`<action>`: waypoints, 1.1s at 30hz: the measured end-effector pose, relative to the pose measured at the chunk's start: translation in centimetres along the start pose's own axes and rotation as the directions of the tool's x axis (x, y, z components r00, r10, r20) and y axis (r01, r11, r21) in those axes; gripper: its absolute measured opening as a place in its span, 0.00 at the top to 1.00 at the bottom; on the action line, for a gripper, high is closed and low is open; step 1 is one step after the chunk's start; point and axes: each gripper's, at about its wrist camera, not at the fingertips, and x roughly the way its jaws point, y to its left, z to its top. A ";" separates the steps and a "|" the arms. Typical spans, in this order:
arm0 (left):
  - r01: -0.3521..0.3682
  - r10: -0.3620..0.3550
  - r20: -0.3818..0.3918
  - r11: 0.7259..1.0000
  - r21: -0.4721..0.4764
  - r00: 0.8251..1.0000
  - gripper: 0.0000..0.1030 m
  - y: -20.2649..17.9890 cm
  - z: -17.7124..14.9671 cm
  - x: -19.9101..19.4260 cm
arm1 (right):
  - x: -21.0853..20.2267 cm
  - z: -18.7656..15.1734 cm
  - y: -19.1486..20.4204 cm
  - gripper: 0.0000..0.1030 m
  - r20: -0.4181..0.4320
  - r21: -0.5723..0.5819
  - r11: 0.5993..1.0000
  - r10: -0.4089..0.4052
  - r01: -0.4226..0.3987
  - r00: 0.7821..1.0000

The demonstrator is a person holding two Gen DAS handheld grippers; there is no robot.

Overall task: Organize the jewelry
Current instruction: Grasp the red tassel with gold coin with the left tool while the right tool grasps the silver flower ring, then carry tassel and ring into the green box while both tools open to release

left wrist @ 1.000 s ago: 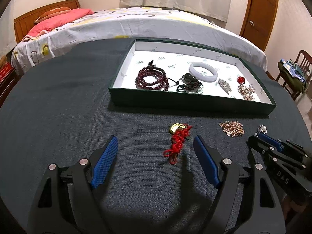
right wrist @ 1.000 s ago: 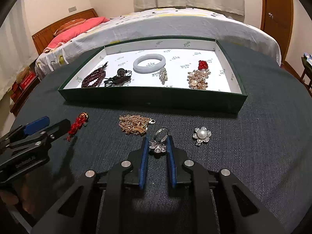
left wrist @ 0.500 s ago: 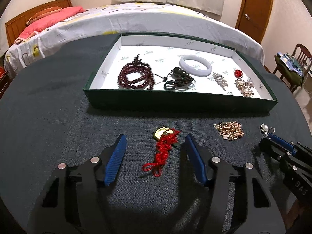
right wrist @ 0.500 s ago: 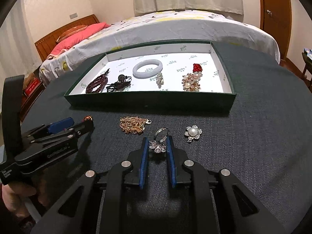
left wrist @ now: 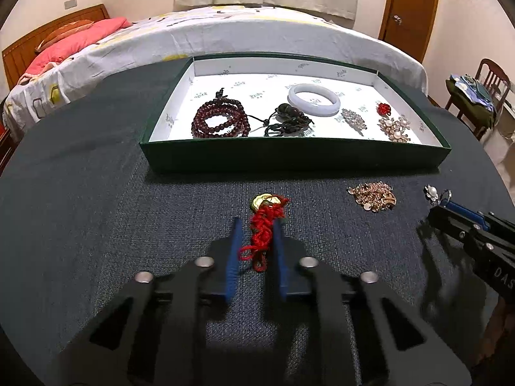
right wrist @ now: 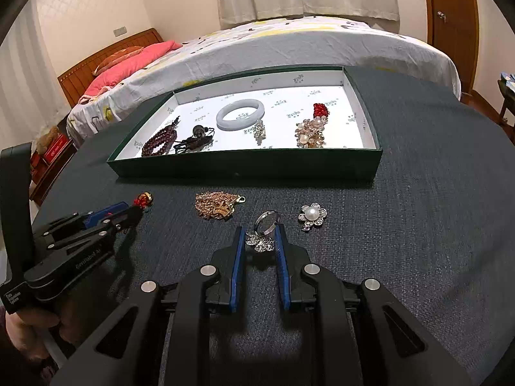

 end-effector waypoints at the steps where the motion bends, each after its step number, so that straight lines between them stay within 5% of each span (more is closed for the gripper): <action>1: 0.004 -0.004 0.001 1.000 0.000 1.000 0.89 0.1 -0.1 -0.1 | -0.1 0.0 0.0 0.81 0.001 0.000 1.000 -0.001 0.001 1.000; 20: 0.020 -0.019 0.109 1.000 -0.007 0.994 0.91 0.1 1.3 -4.6 | -1.8 0.5 0.7 0.81 0.041 -0.016 1.000 0.003 -0.002 0.999; 33: 0.052 -0.051 0.197 0.999 -0.002 0.979 0.91 -0.7 6.0 -5.9 | -3.0 5.5 1.7 0.81 0.151 -0.071 0.997 0.001 0.010 0.989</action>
